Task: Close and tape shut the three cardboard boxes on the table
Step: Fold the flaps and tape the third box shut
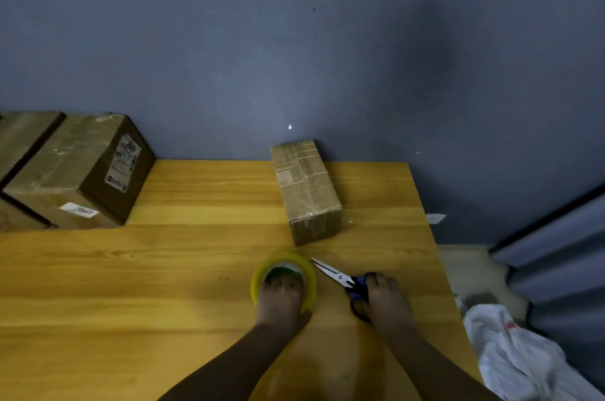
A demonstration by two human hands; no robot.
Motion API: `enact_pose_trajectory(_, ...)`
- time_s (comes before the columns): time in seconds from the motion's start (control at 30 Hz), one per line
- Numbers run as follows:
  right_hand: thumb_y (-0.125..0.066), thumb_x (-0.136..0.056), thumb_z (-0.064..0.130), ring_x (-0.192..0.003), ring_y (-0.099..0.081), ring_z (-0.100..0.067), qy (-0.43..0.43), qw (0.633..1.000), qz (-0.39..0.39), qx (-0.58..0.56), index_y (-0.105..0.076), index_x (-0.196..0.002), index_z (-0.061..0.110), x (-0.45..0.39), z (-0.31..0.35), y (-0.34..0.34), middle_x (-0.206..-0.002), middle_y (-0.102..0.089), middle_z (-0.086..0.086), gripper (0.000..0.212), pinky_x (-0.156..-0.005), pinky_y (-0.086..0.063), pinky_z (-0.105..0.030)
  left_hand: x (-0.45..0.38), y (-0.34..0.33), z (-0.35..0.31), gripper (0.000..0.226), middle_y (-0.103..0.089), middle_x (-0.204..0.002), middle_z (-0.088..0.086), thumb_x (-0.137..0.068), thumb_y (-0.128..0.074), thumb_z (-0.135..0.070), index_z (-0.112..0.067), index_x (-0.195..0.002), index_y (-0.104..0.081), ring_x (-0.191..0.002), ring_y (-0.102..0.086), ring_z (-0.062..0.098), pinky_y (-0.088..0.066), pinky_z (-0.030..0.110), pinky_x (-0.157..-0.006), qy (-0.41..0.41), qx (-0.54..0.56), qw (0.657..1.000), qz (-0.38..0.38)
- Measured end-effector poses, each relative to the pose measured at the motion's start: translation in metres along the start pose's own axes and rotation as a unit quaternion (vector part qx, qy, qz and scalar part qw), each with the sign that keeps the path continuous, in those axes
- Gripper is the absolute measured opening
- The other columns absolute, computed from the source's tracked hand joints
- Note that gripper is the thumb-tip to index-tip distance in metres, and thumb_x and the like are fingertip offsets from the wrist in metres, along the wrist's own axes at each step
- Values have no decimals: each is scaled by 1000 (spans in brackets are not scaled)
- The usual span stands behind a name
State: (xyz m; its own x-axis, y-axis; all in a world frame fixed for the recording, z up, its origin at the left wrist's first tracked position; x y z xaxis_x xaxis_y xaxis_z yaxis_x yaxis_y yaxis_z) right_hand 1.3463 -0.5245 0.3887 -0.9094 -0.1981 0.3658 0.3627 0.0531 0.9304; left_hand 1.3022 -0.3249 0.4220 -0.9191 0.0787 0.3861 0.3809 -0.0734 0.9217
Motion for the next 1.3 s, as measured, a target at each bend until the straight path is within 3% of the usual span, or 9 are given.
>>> enact_pose_trajectory(0.17,-47,-97,43,-120,-45,-14,20,1000,-10,-7,-45,-132,22,6,-2,8,-133,-46,3,41,-92,-43,-25,-1,-8,-6,61,-45,-137,14,-93,-48,-47,-9,-139,-39,-125,-43,31,-35,42,-103,-18,-39,999,30)
enact_pose_trajectory(0.33,-52,-95,41,-115,-52,-17,74,982,-159,-69,-52,-127,21,-21,5,63,-122,-53,2,38,-87,-44,-27,-1,-2,-5,67,-46,-137,14,-92,-41,-58,-8,-137,-42,-125,-43,30,-35,41,-103,-27,-36,998,54)
enact_pose_trajectory(0.47,-54,-93,41,-120,-51,-21,150,944,-282,-84,-46,-137,19,-45,32,120,-133,-51,-3,50,-97,-43,-35,-8,37,15,54,-56,-111,9,-88,-26,-54,-16,-109,-59,-103,-50,27,-42,37,-85,-47,36,986,-153)
enact_pose_trajectory(0.53,-43,-97,46,-138,-35,-20,198,945,-255,-51,-31,-149,26,-57,46,136,-150,-36,2,57,-108,-34,-40,-22,59,32,46,-58,-100,8,-84,-34,-52,-15,-100,-58,-90,-55,26,-47,38,-77,-45,62,956,-283)
enact_pose_trajectory(0.6,-36,-98,50,-148,-13,-15,242,948,-209,-9,-19,-152,31,-69,56,143,-159,-19,9,60,-114,-23,-41,-44,79,46,55,-58,-112,12,-81,-42,-54,-12,-114,-52,-102,-58,30,-49,41,-87,-47,98,937,-332)
enact_pose_trajectory(0.7,-38,-99,48,-149,0,-13,271,950,-151,16,-18,-153,30,-80,64,142,-161,-10,11,60,-116,-21,-44,-76,97,54,93,-21,-157,8,-81,-33,-70,-10,-151,-19,-146,-18,24,-15,39,-116,-81,112,959,-248)
enact_pose_trajectory(0.83,-28,-100,49,-148,0,-10,264,956,-132,-5,-20,-152,32,-91,60,130,-161,-10,14,56,-109,-31,-45,-100,98,61,109,9,-160,-3,-66,2,-87,-20,-153,5,-144,15,11,5,31,-117,-115,64,977,-166)
enact_pose_trajectory(1.03,-24,-97,52,-143,-27,-19,280,941,-189,-7,-42,-143,26,-101,50,116,-153,-36,6,57,-83,-57,-36,-111,88,54,97,8,-160,-2,-77,2,-79,-18,-152,4,-145,15,13,9,32,-118,-125,31,976,-175)
enact_pose_trajectory(1.3,-21,-99,51,-148,-13,-21,295,939,-179,4,-22,-151,26,-107,45,101,-160,-19,6,58,-95,-52,-39,-115,87,51,94,3,-158,1,-79,-15,-72,-14,-152,-3,-146,6,18,8,37,-116,-115,23,976,-182)
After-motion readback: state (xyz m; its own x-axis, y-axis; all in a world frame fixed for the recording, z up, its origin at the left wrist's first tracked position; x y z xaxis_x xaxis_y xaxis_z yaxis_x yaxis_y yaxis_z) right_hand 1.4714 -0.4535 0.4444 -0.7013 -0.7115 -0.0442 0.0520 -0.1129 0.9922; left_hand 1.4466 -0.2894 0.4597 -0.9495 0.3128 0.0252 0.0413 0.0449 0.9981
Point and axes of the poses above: each hand's wrist, its own x-axis away from the middle knuckle, its own y-axis out of the back of the hand, z = x × y, the point moved 3 cm from there along -x, towards the middle knuckle
